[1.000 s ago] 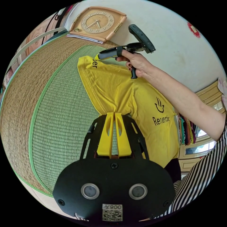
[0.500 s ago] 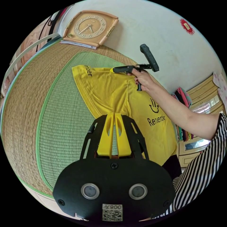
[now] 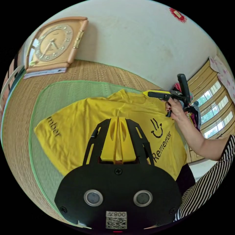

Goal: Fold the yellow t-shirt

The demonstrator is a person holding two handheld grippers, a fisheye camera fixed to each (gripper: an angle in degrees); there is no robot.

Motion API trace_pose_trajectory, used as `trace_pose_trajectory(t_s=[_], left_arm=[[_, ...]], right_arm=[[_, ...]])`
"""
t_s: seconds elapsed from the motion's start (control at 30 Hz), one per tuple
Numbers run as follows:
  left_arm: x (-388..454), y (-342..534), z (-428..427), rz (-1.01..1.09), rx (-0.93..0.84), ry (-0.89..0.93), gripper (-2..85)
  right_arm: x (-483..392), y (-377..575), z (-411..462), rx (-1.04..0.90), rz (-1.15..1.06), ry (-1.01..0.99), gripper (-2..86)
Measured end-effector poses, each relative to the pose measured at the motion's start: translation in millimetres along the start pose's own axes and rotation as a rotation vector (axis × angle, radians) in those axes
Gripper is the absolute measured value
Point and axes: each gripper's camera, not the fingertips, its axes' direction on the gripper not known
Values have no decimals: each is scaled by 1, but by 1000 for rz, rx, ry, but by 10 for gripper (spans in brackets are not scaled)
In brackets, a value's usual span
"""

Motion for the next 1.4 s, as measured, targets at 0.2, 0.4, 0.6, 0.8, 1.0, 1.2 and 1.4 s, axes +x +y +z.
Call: trace_pose_trajectory(t_s=[0.2, 0.4, 0.6, 0.8, 1.0, 1.2, 1.4], left_arm=[[20, -70, 54, 64, -90, -79, 3], [29, -103, 88, 94, -149, -194, 2], [43, -128, 103, 102, -166, -268, 2], [71, -114, 90, 133, -51, -283, 1], [67, -122, 119, 89, -136, -321, 1], [71, -123, 121, 46, -109, -323, 2], [95, -104, 117, 124, -52, -264, 2]], right_arm=[[100, 56, -22, -18, 274, 98, 0], [132, 60, 7, -67, 363, 73, 1], [143, 43, 11, -52, 386, 39, 0], [138, 85, -40, 31, 361, 93, 0], [187, 136, -32, -56, 518, 133, 1], [209, 136, -36, -32, 551, 68, 1], [163, 133, -60, 82, 428, 4, 0]])
